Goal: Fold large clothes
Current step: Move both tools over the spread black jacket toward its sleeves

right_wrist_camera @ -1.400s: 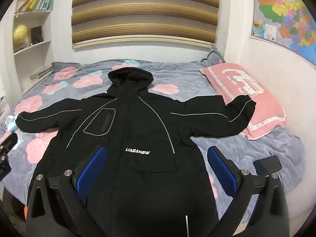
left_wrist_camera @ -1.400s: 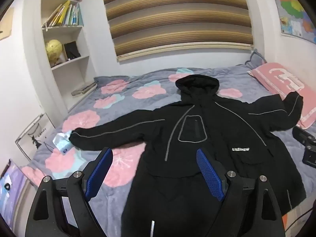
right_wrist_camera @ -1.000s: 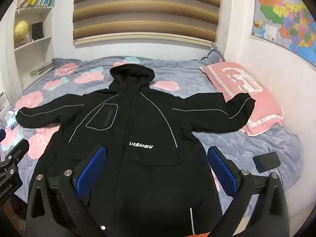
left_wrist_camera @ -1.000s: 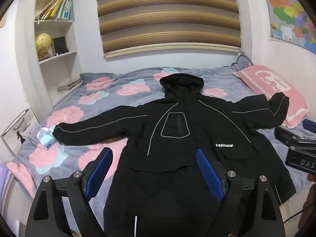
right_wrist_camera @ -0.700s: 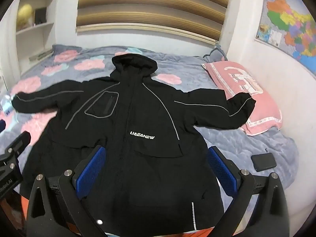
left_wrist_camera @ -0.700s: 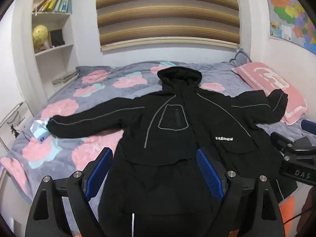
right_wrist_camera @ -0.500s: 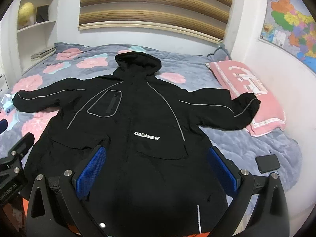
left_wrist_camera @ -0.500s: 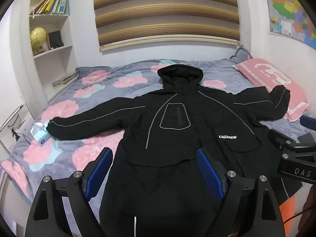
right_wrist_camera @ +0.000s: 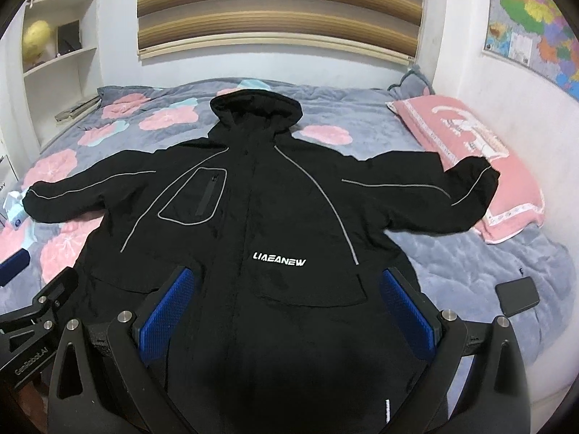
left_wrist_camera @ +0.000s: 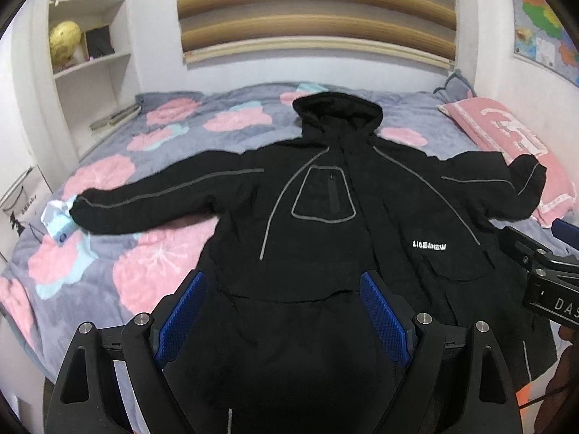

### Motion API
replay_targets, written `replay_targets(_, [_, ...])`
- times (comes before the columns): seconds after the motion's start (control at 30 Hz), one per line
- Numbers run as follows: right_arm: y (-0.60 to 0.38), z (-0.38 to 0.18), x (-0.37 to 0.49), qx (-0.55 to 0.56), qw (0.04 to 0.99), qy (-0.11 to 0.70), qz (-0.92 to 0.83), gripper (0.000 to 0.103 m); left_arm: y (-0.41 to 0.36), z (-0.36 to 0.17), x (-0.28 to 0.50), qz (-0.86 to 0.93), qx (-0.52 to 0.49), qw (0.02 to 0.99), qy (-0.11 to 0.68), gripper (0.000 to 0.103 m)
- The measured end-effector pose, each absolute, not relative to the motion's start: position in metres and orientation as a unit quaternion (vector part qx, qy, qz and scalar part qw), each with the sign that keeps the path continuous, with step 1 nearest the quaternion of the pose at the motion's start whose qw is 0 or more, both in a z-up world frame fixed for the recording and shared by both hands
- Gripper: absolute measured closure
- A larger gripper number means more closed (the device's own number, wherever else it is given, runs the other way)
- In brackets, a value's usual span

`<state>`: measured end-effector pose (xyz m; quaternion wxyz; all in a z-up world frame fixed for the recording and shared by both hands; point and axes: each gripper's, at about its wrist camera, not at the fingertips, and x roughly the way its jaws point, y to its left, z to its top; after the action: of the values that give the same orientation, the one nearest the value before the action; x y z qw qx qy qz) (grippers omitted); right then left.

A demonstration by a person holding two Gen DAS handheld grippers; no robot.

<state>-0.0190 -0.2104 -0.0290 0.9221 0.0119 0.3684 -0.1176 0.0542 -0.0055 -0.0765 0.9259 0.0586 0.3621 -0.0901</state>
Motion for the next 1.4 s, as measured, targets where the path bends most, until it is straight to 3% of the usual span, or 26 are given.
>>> replay_targets(0.2, [-0.212,-0.035,-0.015,0.017,0.921,0.37,-0.117,0.0,-0.01,-0.082,0.06,-0.093,0.059,0.919,0.378,0.016])
replay_targets(0.47, [-0.222,-0.04,-0.009,0.031,0.92,0.37,-0.121,0.0,-0.008,-0.075,0.065,-0.075,0.047,0.94,0.329,0.016])
replay_targets(1.4, [-0.222,-0.048,-0.005,0.035,0.917,0.378,-0.124,0.0,-0.011,-0.091,0.071,-0.097,0.042,0.925,0.364,0.015])
